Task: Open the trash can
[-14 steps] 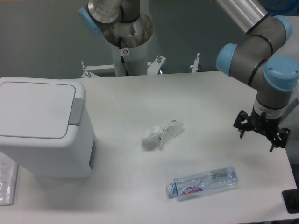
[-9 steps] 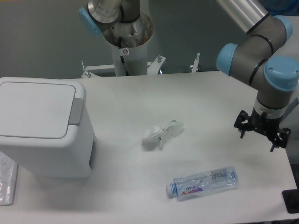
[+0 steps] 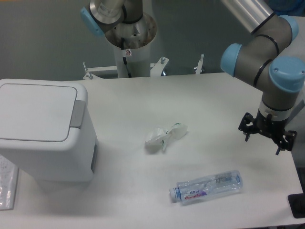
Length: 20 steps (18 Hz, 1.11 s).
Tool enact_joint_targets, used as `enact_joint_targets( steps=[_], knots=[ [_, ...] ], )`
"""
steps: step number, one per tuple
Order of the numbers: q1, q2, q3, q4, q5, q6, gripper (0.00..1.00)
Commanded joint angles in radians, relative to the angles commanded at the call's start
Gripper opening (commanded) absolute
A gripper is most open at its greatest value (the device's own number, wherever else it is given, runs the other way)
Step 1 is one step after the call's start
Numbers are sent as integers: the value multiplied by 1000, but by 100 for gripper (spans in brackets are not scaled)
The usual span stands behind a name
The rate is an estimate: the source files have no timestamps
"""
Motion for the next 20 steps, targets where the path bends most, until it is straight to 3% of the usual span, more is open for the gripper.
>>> enact_joint_targets(
  steps=[8, 16, 20],
  knots=[
    [-81, 32, -20, -2, 5, -184, 100],
    [-187, 100, -20, -12, -61, -587, 100],
    [-244, 158, -23, -9, -112, -692, 100]
  ],
)
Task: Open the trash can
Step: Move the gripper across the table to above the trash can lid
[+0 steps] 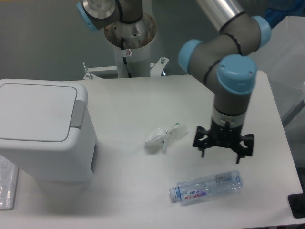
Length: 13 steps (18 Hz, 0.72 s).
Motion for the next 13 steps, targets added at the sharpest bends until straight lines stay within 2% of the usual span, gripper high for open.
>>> enact_joint_targets(
  steps=[3, 8, 10, 13],
  knots=[
    [-37, 44, 2, 9, -53, -193, 100],
    [-89, 133, -6, -3, -181, -301, 100],
    [-103, 178, -61, 9, -215, -402, 100],
    [-123, 215, -118, 11, -218, -419, 100]
  ],
)
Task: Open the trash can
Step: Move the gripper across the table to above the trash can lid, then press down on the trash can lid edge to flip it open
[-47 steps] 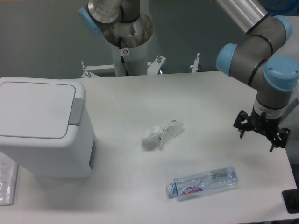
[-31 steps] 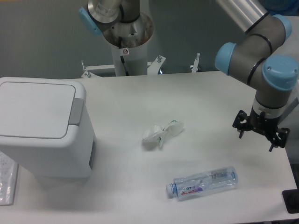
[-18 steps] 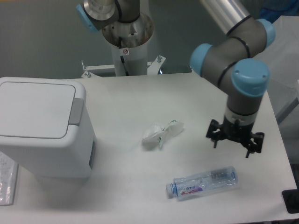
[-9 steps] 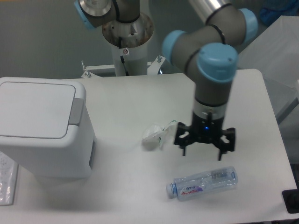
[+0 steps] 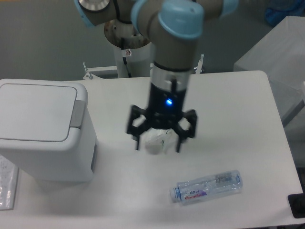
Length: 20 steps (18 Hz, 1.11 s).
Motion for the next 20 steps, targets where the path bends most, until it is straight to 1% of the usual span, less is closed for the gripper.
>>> enact_joint_targets(
  steps=[3, 5, 9, 13, 15, 16, 20],
  knots=[
    [-15, 57, -55, 0, 0, -5, 100],
    [-32, 74, -75, -2, -3, -18, 100],
    [-83, 71, -98, -2, 3, -20, 100],
    [-98, 83, -133, -3, -2, -17, 100],
    [-101, 109, -161, -3, 0, -15, 100],
    [-101, 112, -172, -3, 0, -12, 100],
    [-101, 117, -173, -3, 2, -15, 100]
  ],
)
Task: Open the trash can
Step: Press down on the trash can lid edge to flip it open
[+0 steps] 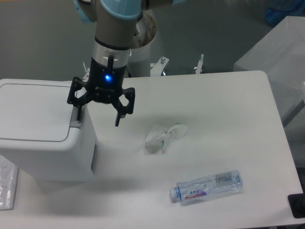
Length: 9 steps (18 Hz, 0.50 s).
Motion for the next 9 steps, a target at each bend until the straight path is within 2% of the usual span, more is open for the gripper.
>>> enact_joint_targets(
  steps=[9],
  knots=[
    [-2, -11, 0, 2, 5, -3, 100]
  ],
)
